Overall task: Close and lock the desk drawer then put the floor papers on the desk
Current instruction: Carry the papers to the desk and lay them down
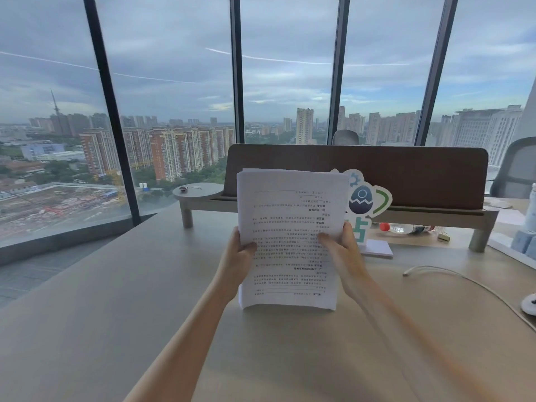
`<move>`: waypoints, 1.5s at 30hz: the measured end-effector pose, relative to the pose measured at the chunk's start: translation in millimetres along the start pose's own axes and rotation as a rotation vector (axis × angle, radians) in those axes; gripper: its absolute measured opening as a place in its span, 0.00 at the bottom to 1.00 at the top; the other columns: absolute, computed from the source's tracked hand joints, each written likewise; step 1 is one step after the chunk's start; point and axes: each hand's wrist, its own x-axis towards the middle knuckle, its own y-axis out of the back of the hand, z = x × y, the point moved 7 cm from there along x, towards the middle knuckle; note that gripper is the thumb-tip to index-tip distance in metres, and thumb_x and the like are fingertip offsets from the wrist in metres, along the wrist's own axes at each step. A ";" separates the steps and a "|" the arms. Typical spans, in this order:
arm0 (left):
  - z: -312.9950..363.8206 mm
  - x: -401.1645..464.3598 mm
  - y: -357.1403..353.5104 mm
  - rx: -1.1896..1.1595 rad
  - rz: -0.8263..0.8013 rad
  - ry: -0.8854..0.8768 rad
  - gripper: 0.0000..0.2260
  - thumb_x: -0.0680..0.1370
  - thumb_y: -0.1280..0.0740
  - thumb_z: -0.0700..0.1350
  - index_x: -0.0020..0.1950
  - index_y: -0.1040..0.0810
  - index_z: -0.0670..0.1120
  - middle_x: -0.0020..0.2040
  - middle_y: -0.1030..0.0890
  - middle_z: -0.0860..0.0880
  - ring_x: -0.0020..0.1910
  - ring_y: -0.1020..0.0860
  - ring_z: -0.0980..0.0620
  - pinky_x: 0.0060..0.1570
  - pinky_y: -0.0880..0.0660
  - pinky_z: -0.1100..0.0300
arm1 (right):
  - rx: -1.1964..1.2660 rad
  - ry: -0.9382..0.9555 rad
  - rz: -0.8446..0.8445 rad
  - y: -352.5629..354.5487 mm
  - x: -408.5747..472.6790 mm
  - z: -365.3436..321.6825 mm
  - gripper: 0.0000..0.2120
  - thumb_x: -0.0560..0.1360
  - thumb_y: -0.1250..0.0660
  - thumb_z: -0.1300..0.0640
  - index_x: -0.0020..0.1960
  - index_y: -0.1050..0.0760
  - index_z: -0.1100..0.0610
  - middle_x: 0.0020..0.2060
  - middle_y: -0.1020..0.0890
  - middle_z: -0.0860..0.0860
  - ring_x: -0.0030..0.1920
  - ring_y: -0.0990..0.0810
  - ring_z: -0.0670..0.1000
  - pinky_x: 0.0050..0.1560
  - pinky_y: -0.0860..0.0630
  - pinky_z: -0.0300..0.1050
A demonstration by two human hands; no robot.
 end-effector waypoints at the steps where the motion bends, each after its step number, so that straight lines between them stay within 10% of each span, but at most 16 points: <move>1: 2.1 1.2 0.6 0.003 0.011 -0.016 0.17 0.77 0.44 0.29 0.60 0.29 0.46 0.55 0.21 0.46 0.51 0.22 0.48 0.46 0.23 0.57 | 0.005 0.008 0.008 0.1 0.4 -2.7 0.15 0.78 0.36 0.63 0.62 0.32 0.53 0.56 0.18 0.46 0.55 0.19 0.47 0.44 0.24 0.43; 24: -36.5 -23.2 0.7 -0.063 0.033 -0.022 0.19 0.78 0.44 0.29 0.62 0.25 0.46 0.53 0.18 0.50 0.50 0.19 0.56 0.45 0.22 0.63 | -0.027 0.003 -0.020 3.3 -15.1 35.8 0.17 0.79 0.39 0.64 0.64 0.29 0.48 0.55 0.18 0.40 0.56 0.20 0.39 0.52 0.25 0.37; 28: -53.2 -30.4 -1.6 -0.073 0.033 0.017 0.16 0.81 0.44 0.32 0.63 0.26 0.47 0.54 0.19 0.52 0.51 0.19 0.57 0.43 0.23 0.67 | -0.103 -0.023 -0.011 5.2 -20.1 57.3 0.16 0.78 0.39 0.62 0.63 0.28 0.48 0.58 0.19 0.43 0.62 0.23 0.46 0.65 0.28 0.53; 33: -62.5 -29.0 -0.1 -0.046 0.069 0.032 0.14 0.82 0.43 0.36 0.61 0.24 0.49 0.58 0.18 0.46 0.57 0.20 0.46 0.54 0.23 0.47 | -0.146 -0.034 -0.014 1.0 -27.5 56.8 0.15 0.80 0.40 0.59 0.64 0.31 0.47 0.55 0.21 0.38 0.58 0.25 0.40 0.57 0.31 0.46; 45: -58.7 -23.2 52.9 -0.082 0.355 0.233 0.02 0.75 0.41 0.39 0.44 0.29 0.43 0.41 0.27 0.45 0.42 0.30 0.49 0.40 0.34 0.54 | -0.218 -0.001 -0.040 -40.9 -7.1 38.3 0.15 0.78 0.40 0.63 0.62 0.28 0.51 0.54 0.17 0.48 0.54 0.19 0.49 0.55 0.22 0.52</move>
